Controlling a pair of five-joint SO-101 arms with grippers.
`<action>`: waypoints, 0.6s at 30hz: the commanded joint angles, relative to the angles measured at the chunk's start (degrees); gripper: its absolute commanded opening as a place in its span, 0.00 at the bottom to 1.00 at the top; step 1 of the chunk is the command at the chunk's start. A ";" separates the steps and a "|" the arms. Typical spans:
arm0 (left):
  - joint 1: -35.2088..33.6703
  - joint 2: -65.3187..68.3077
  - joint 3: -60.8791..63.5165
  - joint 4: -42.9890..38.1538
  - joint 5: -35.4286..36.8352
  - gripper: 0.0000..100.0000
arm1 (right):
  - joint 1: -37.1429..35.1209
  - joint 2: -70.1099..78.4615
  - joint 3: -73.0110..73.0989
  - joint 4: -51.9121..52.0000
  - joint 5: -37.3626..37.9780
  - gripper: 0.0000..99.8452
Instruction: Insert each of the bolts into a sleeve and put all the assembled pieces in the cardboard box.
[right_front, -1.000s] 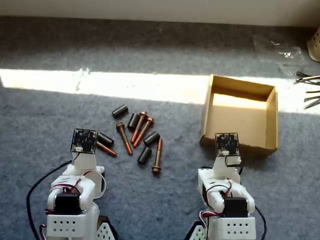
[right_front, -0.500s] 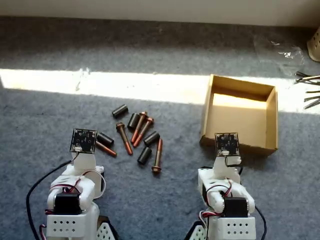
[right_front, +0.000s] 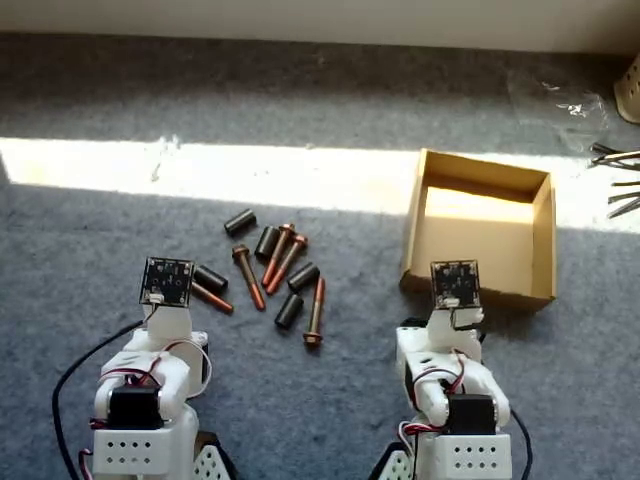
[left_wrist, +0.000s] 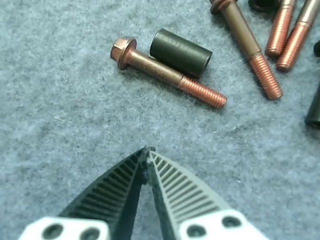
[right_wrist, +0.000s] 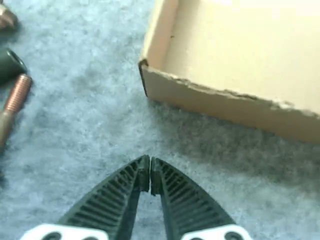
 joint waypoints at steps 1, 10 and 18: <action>-0.57 -0.40 1.27 -0.88 -0.53 0.01 | -0.22 -0.22 6.20 -2.24 11.52 0.01; -0.57 -0.40 1.19 -9.67 -19.96 0.01 | -0.04 -0.22 2.68 -1.36 16.62 0.01; -8.04 -0.31 -7.25 -9.85 -20.57 0.01 | 1.45 0.48 -17.98 11.65 26.55 0.01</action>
